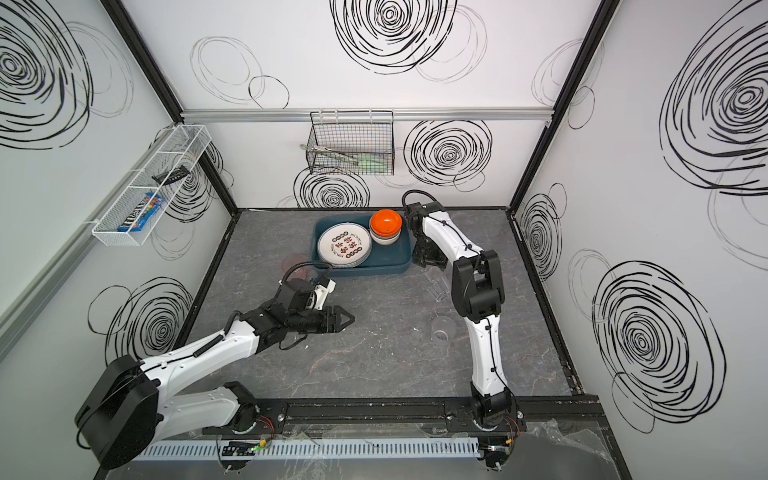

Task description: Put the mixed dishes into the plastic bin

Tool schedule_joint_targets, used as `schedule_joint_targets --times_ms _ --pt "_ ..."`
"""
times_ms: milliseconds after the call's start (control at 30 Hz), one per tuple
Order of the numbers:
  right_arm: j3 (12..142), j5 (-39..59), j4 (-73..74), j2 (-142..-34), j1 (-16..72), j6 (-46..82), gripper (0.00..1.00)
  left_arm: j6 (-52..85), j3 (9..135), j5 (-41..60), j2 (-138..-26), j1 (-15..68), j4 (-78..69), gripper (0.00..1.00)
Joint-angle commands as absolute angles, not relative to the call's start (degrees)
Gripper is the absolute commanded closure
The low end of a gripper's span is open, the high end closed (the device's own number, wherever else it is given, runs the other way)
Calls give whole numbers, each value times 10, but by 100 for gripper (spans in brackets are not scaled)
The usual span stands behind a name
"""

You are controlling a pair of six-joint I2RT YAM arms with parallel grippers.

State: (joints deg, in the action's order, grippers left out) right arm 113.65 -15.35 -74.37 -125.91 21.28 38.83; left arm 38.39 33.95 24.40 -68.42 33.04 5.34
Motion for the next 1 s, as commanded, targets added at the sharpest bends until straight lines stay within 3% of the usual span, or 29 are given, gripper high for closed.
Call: schedule_joint_targets --times_ms 0,600,967 --pt "1138 -168 -775 -1268 214 398 37 388 328 256 -673 320 21 32" --pt "1095 -183 -775 -1271 217 401 42 385 312 260 -684 302 11 33" --pt "1071 -195 -775 -1264 213 409 60 387 308 255 -690 300 10 33"
